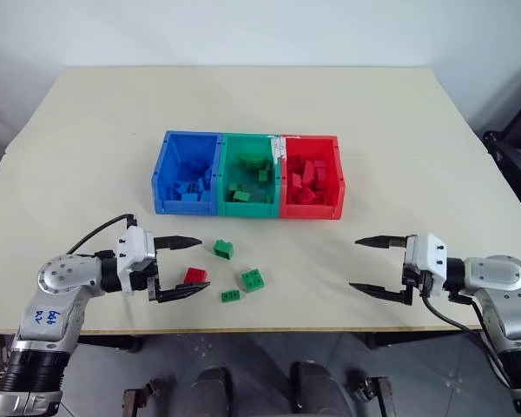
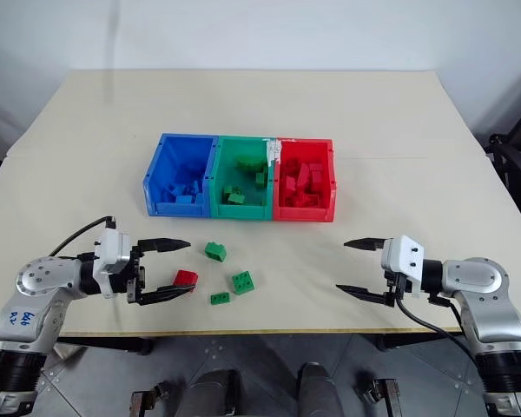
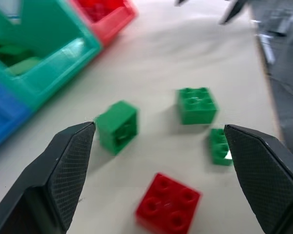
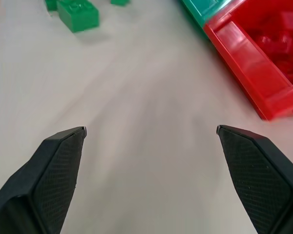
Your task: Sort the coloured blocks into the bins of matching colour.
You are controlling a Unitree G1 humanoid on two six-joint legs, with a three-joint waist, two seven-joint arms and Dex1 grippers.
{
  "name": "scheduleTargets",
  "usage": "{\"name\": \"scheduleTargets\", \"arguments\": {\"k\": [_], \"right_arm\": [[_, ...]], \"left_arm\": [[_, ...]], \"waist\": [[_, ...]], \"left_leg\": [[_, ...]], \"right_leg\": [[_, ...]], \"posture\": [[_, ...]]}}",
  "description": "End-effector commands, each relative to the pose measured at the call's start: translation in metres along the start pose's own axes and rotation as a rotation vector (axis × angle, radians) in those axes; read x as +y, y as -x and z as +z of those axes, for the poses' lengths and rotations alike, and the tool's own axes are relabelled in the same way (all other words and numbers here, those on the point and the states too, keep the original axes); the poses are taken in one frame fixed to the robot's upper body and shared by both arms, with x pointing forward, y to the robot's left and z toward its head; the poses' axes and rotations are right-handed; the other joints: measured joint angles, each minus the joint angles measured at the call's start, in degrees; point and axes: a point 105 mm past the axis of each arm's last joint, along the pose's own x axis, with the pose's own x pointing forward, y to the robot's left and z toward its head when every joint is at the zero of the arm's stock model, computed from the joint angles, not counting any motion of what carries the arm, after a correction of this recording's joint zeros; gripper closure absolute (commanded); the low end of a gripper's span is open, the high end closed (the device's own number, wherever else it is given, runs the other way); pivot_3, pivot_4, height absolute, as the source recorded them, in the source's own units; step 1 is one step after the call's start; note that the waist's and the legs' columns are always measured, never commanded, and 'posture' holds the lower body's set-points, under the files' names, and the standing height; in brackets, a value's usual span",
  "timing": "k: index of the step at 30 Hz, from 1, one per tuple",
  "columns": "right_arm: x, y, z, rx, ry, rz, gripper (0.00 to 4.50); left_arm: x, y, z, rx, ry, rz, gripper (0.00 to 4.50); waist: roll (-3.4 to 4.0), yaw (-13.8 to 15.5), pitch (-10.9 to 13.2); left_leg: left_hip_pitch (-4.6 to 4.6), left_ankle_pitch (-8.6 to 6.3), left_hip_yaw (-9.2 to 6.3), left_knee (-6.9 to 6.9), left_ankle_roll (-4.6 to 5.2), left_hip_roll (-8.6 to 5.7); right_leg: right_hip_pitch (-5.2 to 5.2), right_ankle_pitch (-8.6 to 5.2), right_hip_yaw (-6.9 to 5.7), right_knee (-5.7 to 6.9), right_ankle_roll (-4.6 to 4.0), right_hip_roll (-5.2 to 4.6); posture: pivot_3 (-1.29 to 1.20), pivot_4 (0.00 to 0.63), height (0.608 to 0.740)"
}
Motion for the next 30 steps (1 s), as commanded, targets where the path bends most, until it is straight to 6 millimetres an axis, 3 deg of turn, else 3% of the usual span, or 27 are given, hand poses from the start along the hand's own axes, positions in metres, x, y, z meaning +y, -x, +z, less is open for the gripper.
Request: {"name": "scheduleTargets", "arguments": {"k": [1, 11, 15, 21, 25, 30], "right_arm": [[0.007, -0.024, 0.024, -0.065, -0.002, 0.106, 0.03], [0.034, -0.12, 0.055, -0.031, -0.012, 0.433, 0.03], [0.037, -0.144, 0.046, 0.034, 0.035, 0.475, 0.03], [0.034, -0.16, 0.046, 0.065, 0.05, 0.494, 0.03], [0.03, -0.164, 0.051, 0.052, 0.053, 0.484, 0.92], [0.028, -0.159, 0.051, 0.039, 0.033, 0.474, 2.65]], "left_arm": [[0.0, 0.005, 0.001, 0.011, -0.029, 0.004, 0.0], [-0.015, 0.042, -0.018, 0.096, 0.011, 0.116, 0.0], [-0.024, 0.052, -0.024, 0.112, 0.03, 0.165, 0.0], [-0.031, 0.05, -0.021, 0.092, 0.042, 0.207, 0.0], [-0.024, 0.048, -0.017, 0.081, 0.024, 0.222, 0.0], [-0.019, 0.048, -0.018, 0.082, 0.016, 0.226, 0.0]], "waist": [[0.0, 0.0, 0.0], [0.0, 0.1, 0.0], [0.0, 0.3, 0.0], [0.0, 0.1, 0.0], [0.0, 0.0, 0.0], [0.0, 0.0, 0.0]], "left_leg": [[0.0, 0.0, 0.0, 0.02, 0.0, 0.0], [-0.05, -0.03, -0.06, 0.09, 0.04, 0.02], [-0.08, -0.04, -0.12, 0.09, 0.06, -0.03], [-0.1, -0.08, -0.09, 0.08, 0.11, -0.03], [-0.08, -0.07, -0.09, 0.07, 0.11, 0.01], [-0.09, -0.06, -0.08, 0.06, 0.08, 0.0]], "right_leg": [[0.0, 0.0, 0.01, 0.02, 0.0, -0.01], [-0.08, -0.01, 0.02, 0.31, -0.02, -0.04], [-0.07, 0.0, -0.02, 0.39, -0.04, -0.08], [-0.1, 0.03, -0.04, 0.39, -0.09, -0.09], [-0.11, 0.03, -0.06, 0.41, -0.09, -0.05], [-0.11, 0.03, -0.06, 0.4, -0.09, -0.06]], "posture": [[0.0, 0.15, 0.74], [0.0, 0.15, 0.74], [0.0, 0.15, 0.74], [0.0, 0.15, 0.74], [0.0, 0.15, 0.74], [0.0, 0.15, 0.74]]}}
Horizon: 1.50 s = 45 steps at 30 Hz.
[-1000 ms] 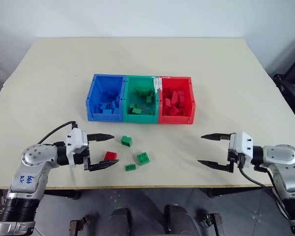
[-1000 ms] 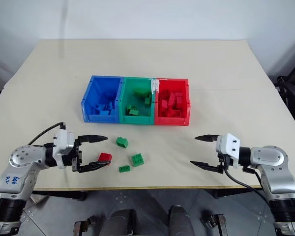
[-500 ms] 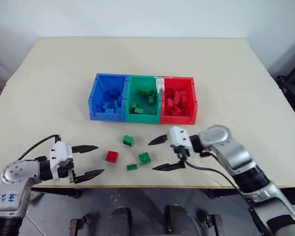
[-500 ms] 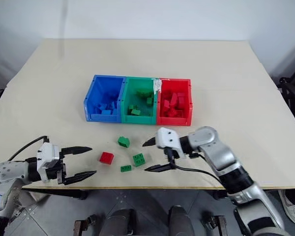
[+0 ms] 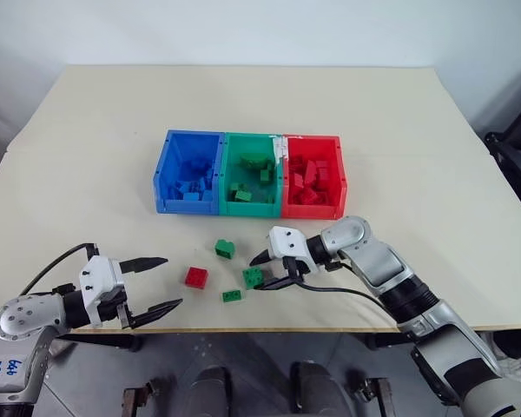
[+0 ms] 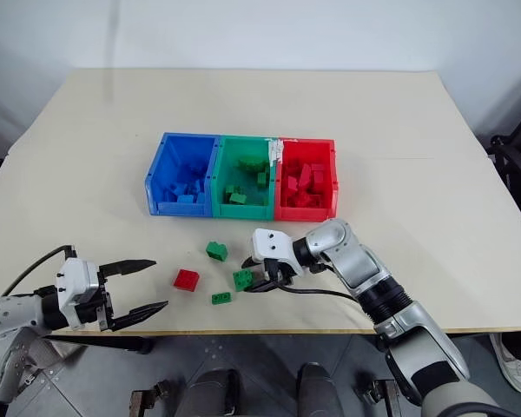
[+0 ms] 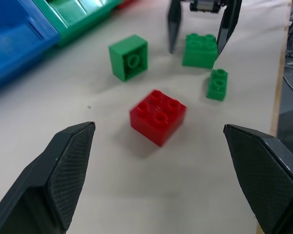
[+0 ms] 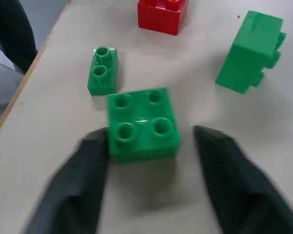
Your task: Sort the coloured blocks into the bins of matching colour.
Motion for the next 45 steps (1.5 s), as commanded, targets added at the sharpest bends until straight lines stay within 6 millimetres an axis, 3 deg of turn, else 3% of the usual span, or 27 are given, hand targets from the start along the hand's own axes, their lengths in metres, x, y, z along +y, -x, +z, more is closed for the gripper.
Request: {"name": "scheduleTargets", "arguments": {"k": [1, 6, 10, 13, 19, 26, 28, 30, 34, 40, 45], "right_arm": [[0.0, 0.006, 0.008, -0.039, 0.017, -0.014, 3.01], [-0.004, 0.019, 0.022, -0.14, -0.023, -0.08, 3.05], [-0.039, 0.046, 0.048, -0.274, -0.082, -0.287, 3.05], [-0.084, 0.075, 0.062, -0.31, -0.109, -0.522, 3.05], [-0.13, 0.088, 0.068, -0.281, -0.097, -0.701, 3.05], [-0.137, 0.08, 0.069, -0.285, -0.079, -0.685, 0.63], [-0.134, 0.086, 0.07, -0.309, -0.061, -0.688, 0.05], [-0.128, 0.093, 0.069, -0.323, -0.029, -0.684, 0.05], [-0.096, 0.107, 0.064, -0.382, 0.036, -0.606, 0.05], [-0.025, 0.126, 0.028, -0.359, 0.07, -0.5, 0.05], [0.019, 0.145, -0.019, -0.196, 0.014, -0.496, 0.05]], "left_arm": [[0.004, 0.002, 0.003, -0.013, -0.015, 0.012, 0.0], [0.006, 0.002, 0.003, -0.033, -0.009, 0.035, 0.0], [0.015, 0.004, 0.009, -0.102, 0.024, 0.143, 0.0], [0.021, 0.014, 0.006, -0.103, 0.036, 0.213, 0.0], [0.022, 0.024, -0.001, -0.088, 0.061, 0.259, 0.0], [0.021, 0.025, 0.002, -0.089, 0.055, 0.27, 0.0], [0.02, 0.024, 0.003, -0.09, 0.055, 0.266, 0.0], [0.019, 0.021, 0.004, -0.09, 0.051, 0.251, 0.0], [0.021, 0.011, 0.011, -0.108, 0.029, 0.206, 0.0], [0.022, -0.012, 0.018, -0.107, -0.018, 0.068, 0.0], [0.015, -0.032, 0.021, -0.112, -0.032, -0.065, 0.0]], "waist": [[0.0, 0.0, 0.0], [0.0, 0.0, 0.0], [0.0, 0.0, 0.0], [0.0, -0.3, 0.0], [-0.01, -0.7, 0.0], [0.0, -1.6, 0.0], [0.0, -1.7, 0.0], [0.0, -1.7, 0.0], [0.0, -1.1, 0.0], [0.0, 0.2, 0.0], [0.0, 0.2, 0.0]], "left_leg": [[0.0, 0.0, 0.0, 0.0, 0.0, 0.0], [0.0, 0.0, 0.01, -0.02, 0.0, 0.0], [0.0, 0.0, 0.01, 0.0, 0.01, 0.03], [0.0, 0.01, 0.03, 0.0, -0.02, 0.06], [0.01, 0.03, 0.08, -0.13, -0.07, 0.05], [-0.02, 0.02, 0.09, -0.17, -0.06, 0.03], [-0.02, 0.02, 0.09, -0.18, -0.06, 0.03], [-0.02, 0.02, 0.09, -0.19, -0.06, 0.05], [-0.03, 0.0, 0.07, -0.19, -0.06, 0.05], [-0.04, -0.04, 0.08, -0.1, 0.01, -0.02], [0.02, -0.03, 0.13, -0.09, -0.01, 0.0]], "right_leg": [[0.0, 0.0, 0.0, 0.0, 0.0, 0.0], [-0.01, 0.0, 0.0, -0.01, 0.0, 0.0], [0.0, 0.0, 0.0, 0.01, 0.0, 0.0], [-0.06, 0.01, 0.01, 0.06, -0.02, 0.01], [-0.09, 0.02, -0.03, 0.01, -0.04, -0.01], [-0.11, 0.02, -0.03, 0.0, -0.05, -0.04], [-0.11, 0.02, -0.03, 0.0, -0.05, -0.03], [-0.12, 0.02, -0.04, 0.01, -0.05, -0.02], [-0.11, 0.02, -0.04, 0.0, -0.04, -0.03], [-0.01, 0.02, -0.06, -0.08, -0.04, -0.04], [0.0, 0.03, -0.05, -0.08, -0.03, 0.01]], "posture": [[0.0, 0.15, 0.74], [0.0, 0.15, 0.74], [0.0, 0.15, 0.74], [0.0, 0.15, 0.74], [0.0, 0.15, 0.74], [0.0, 0.15, 0.74], [0.0, 0.15, 0.74], [0.0, 0.15, 0.74], [0.0, 0.15, 0.74], [0.0, 0.15, 0.74], [0.0, 0.15, 0.74]]}}
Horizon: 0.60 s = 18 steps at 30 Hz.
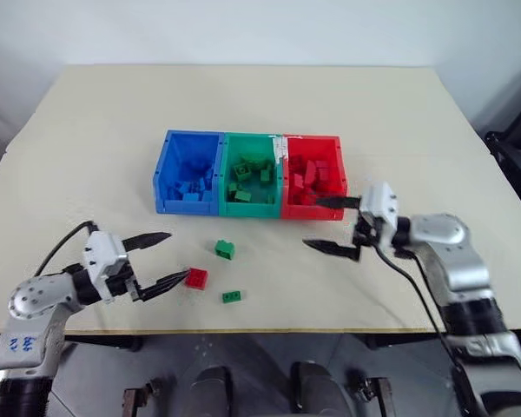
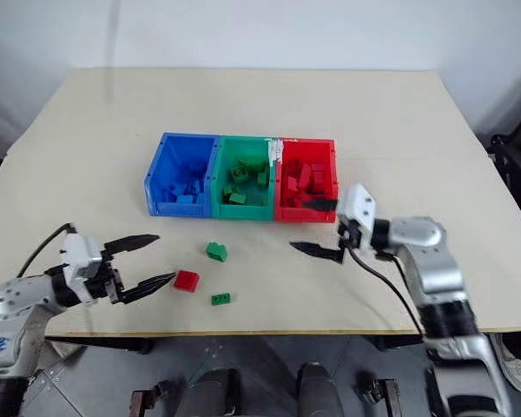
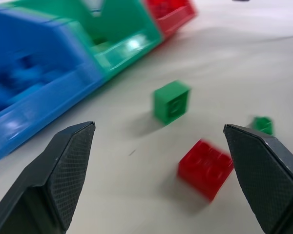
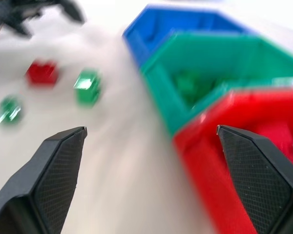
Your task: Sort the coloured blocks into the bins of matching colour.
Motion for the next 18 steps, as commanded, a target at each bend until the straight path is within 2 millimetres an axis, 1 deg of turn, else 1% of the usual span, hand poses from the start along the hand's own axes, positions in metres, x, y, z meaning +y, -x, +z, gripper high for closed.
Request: {"name": "scheduleTargets", "arguments": {"k": [1, 2, 4, 7, 10, 13, 16, 18], "right_arm": [[0.007, 0.027, -0.004, 0.045, 0.048, -0.02, 0.05], [0.01, 0.033, -0.008, 0.065, 0.044, -0.025, 0.05], [0.012, 0.037, -0.012, 0.078, 0.032, -0.041, 0.05], [0.016, 0.031, -0.013, 0.07, 0.016, -0.039, 0.05], [0.019, 0.024, -0.014, 0.066, 0.013, -0.018, 0.05], [0.02, 0.021, -0.011, 0.046, 0.015, -0.002, 0.05], [0.026, 0.023, -0.011, 0.048, 0.012, 0.03, 0.05], [0.029, 0.028, -0.008, 0.034, 0.015, 0.039, 0.05]], "left_arm": [[-0.006, -0.009, 0.0, 0.014, -0.03, -0.082, 0.0], [-0.005, -0.011, 0.0, 0.014, -0.035, -0.094, 0.0], [-0.003, -0.015, 0.0, 0.013, -0.05, -0.098, 0.0], [0.001, -0.014, -0.002, 0.014, -0.06, -0.083, 0.0], [0.001, -0.011, -0.005, 0.026, -0.06, -0.076, 0.0], [-0.002, -0.004, -0.006, 0.038, -0.058, -0.081, 0.0], [-0.007, -0.001, -0.003, 0.062, -0.084, -0.126, 0.0], [-0.014, -0.003, 0.002, 0.097, -0.135, -0.206, 0.0]], "waist": [[0.0, -0.1, 0.0], [0.0, -0.1, 0.0], [0.0, -0.2, 0.0], [0.0, -0.2, 0.0], [0.0, 0.0, 0.0], [0.0, 0.1, 0.0], [0.0, 0.1, 0.0], [0.0, 0.3, 0.0]], "left_leg": [[0.01, 0.0, 0.0, 0.0, 0.0, 0.0], [0.01, 0.0, 0.02, 0.01, 0.0, 0.0], [0.05, 0.01, 0.05, 0.03, -0.02, 0.01], [0.1, 0.04, 0.06, 0.09, -0.05, 0.05], [0.11, 0.04, 0.04, 0.16, -0.06, 0.06], [0.09, 0.04, 0.03, 0.23, -0.05, 0.05], [0.08, 0.03, 0.02, 0.24, -0.04, 0.05], [0.08, 0.02, 0.01, 0.27, -0.02, 0.04]], "right_leg": [[0.01, 0.0, 0.0, 0.0, 0.0, 0.01], [0.01, 0.0, 0.01, -0.01, 0.0, 0.01], [0.01, 0.0, 0.03, 0.02, 0.0, 0.02], [0.0, 0.0, 0.04, 0.0, 0.0, 0.06], [0.01, 0.0, 0.05, 0.01, 0.0, 0.05], [0.03, 0.0, 0.05, 0.04, 0.0, 0.02], [0.03, 0.0, 0.05, 0.04, 0.0, 0.02], [0.04, 0.0, 0.04, 0.02, 0.0, 0.02]], "posture": [[0.0, 0.15, 0.74], [0.0, 0.15, 0.74], [0.0, 0.15, 0.74], [0.0, 0.15, 0.74], [0.0, 0.15, 0.74], [0.0, 0.15, 0.74], [0.0, 0.15, 0.74], [0.0, 0.15, 0.74]]}}
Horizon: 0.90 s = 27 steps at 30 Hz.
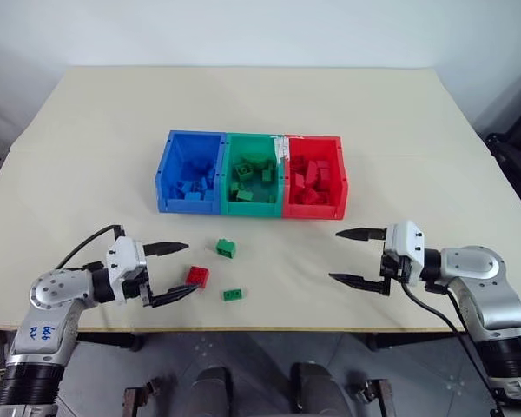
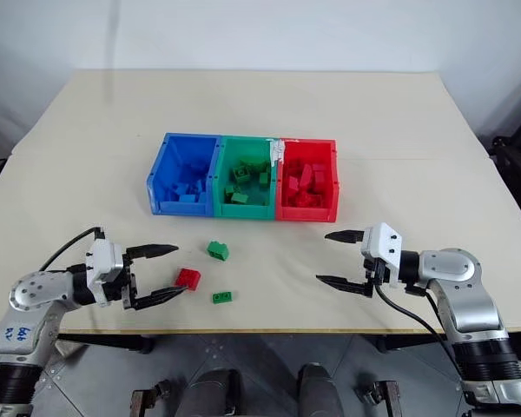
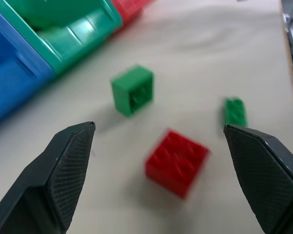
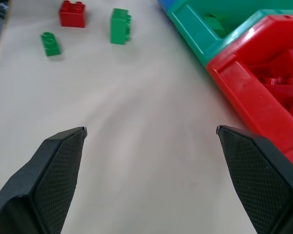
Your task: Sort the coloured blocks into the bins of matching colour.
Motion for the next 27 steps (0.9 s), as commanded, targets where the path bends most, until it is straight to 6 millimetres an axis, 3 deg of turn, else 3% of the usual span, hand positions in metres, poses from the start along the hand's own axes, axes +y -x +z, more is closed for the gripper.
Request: {"name": "scheduleTargets", "arguments": {"k": [1, 4, 8, 14, 20, 27], "right_arm": [[0.008, 0.009, 0.015, -0.054, 0.039, 0.034, 0.05], [0.014, 0.015, 0.02, -0.074, 0.032, 0.048, 0.05], [0.022, 0.022, 0.033, -0.123, 0.05, 0.03, 0.05], [0.034, 0.017, 0.048, -0.152, 0.067, 0.046, 0.05], [0.041, 0.011, 0.057, -0.173, 0.079, 0.078, 0.05], [0.05, 0.022, 0.049, -0.128, 0.059, 0.112, 0.05]], "left_arm": [[-0.01, -0.004, 0.019, 0.053, -0.141, -0.128, 0.0], [-0.017, -0.012, 0.018, 0.134, -0.196, -0.205, 0.0], [-0.034, -0.042, 0.023, 0.209, -0.2, -0.297, 0.0], [-0.04, -0.067, 0.028, 0.326, -0.101, -0.271, 0.0], [-0.047, -0.072, 0.025, 0.436, -0.098, -0.299, 0.0], [-0.044, -0.079, 0.017, 0.493, -0.095, -0.324, 0.0]], "waist": [[0.0, 0.2, 0.0], [0.0, 0.6, 0.0], [0.01, 1.2, 0.0], [0.01, 1.2, 0.0], [0.01, 1.3, 0.0], [0.0, 1.6, 0.0]], "left_leg": [[-0.01, 0.0, -0.02, 0.02, 0.01, 0.0], [-0.03, -0.01, -0.04, 0.04, 0.02, -0.02], [-0.03, -0.06, -0.03, 0.05, 0.1, -0.03], [-0.02, -0.06, -0.08, 0.13, 0.11, -0.01], [-0.04, -0.05, -0.1, 0.17, 0.09, -0.02], [-0.05, -0.06, -0.14, 0.28, 0.11, -0.05]], "right_leg": [[0.01, 0.0, 0.0, 0.0, 0.0, 0.0], [0.04, 0.0, 0.0, -0.02, 0.0, 0.0], [0.05, 0.0, 0.01, -0.02, 0.0, 0.01], [0.05, 0.0, 0.04, 0.04, 0.01, 0.08], [0.05, 0.0, 0.04, 0.05, 0.0, 0.09], [0.13, 0.0, 0.04, 0.01, 0.01, 0.08]], "posture": [[0.0, 0.15, 0.74], [0.0, 0.15, 0.74], [0.0, 0.15, 0.74], [0.0, 0.15, 0.74], [0.0, 0.15, 0.74], [0.0, 0.15, 0.74]]}}
